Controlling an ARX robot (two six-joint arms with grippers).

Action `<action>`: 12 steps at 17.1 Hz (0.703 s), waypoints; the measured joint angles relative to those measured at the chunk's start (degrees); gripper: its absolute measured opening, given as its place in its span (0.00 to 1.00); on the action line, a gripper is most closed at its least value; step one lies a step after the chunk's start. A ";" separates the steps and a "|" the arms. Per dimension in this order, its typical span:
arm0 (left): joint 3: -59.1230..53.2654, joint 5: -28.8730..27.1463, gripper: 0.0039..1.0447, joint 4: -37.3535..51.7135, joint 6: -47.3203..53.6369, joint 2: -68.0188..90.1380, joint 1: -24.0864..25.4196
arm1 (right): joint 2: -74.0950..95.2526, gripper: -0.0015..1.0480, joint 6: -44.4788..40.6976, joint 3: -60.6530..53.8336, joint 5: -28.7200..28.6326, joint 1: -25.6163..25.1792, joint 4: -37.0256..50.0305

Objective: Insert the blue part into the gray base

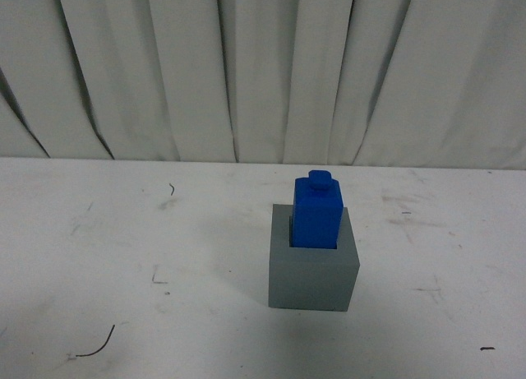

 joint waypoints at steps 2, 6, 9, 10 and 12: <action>0.00 0.00 0.94 0.00 0.00 0.00 0.00 | 0.00 0.95 0.00 0.00 0.00 0.00 -0.02; 0.00 0.00 0.94 0.00 0.00 0.00 0.00 | 0.00 0.94 0.07 0.00 0.00 0.00 0.00; 0.00 0.00 0.94 0.00 0.00 0.00 0.00 | 0.00 0.94 0.07 0.00 0.00 0.00 -0.02; 0.00 0.00 0.94 0.00 0.00 0.00 0.00 | 0.00 0.94 0.07 0.00 0.00 0.00 -0.02; 0.00 0.00 0.94 0.00 0.00 0.00 0.00 | 0.00 0.94 0.07 0.00 0.00 0.00 -0.02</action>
